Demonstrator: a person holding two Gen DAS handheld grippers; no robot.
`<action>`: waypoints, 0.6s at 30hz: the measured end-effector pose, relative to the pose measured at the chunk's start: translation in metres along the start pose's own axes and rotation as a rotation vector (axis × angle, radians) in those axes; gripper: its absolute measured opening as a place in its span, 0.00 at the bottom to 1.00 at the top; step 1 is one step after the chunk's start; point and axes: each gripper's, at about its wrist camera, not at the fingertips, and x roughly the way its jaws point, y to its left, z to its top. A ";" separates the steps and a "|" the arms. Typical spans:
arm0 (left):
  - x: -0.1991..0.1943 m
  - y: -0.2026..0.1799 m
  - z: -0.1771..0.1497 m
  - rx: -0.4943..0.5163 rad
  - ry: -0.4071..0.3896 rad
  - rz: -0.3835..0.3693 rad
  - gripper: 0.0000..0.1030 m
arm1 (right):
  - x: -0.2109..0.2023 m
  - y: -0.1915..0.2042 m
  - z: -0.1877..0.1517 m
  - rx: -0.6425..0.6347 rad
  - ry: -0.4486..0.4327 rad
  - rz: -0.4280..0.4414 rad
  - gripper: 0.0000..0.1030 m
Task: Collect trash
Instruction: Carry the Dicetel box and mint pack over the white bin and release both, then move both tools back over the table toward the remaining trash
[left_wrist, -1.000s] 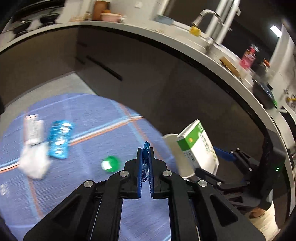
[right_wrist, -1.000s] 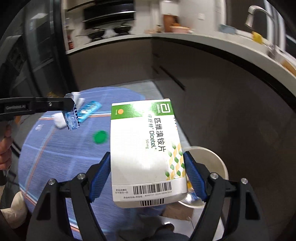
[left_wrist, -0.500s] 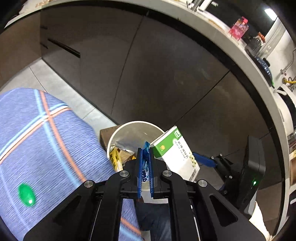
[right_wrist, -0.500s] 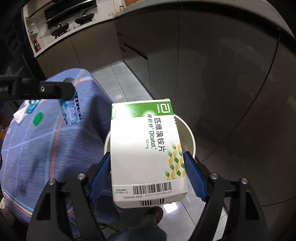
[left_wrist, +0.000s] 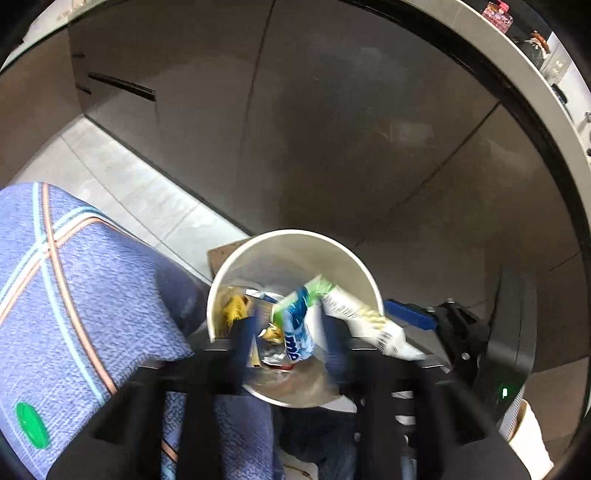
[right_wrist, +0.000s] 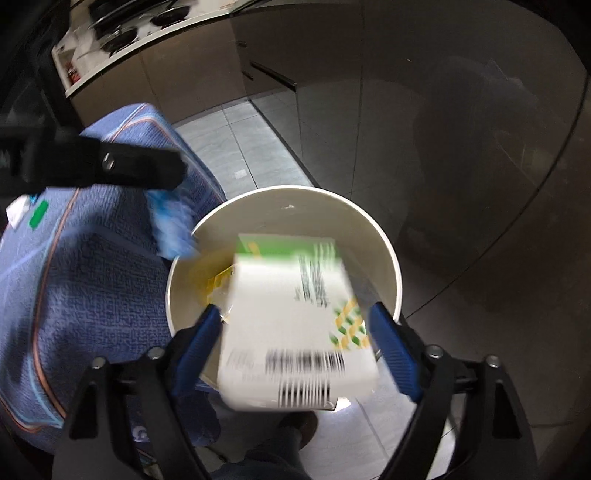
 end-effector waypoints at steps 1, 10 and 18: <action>-0.002 -0.001 0.001 -0.001 -0.019 0.012 0.66 | 0.000 0.000 0.000 -0.013 -0.006 -0.001 0.91; -0.015 0.008 -0.001 -0.038 -0.082 0.058 0.92 | -0.004 0.004 -0.012 -0.034 -0.023 -0.001 0.97; -0.041 0.013 -0.003 -0.066 -0.098 0.055 0.92 | -0.027 0.009 -0.012 -0.038 -0.053 -0.001 0.97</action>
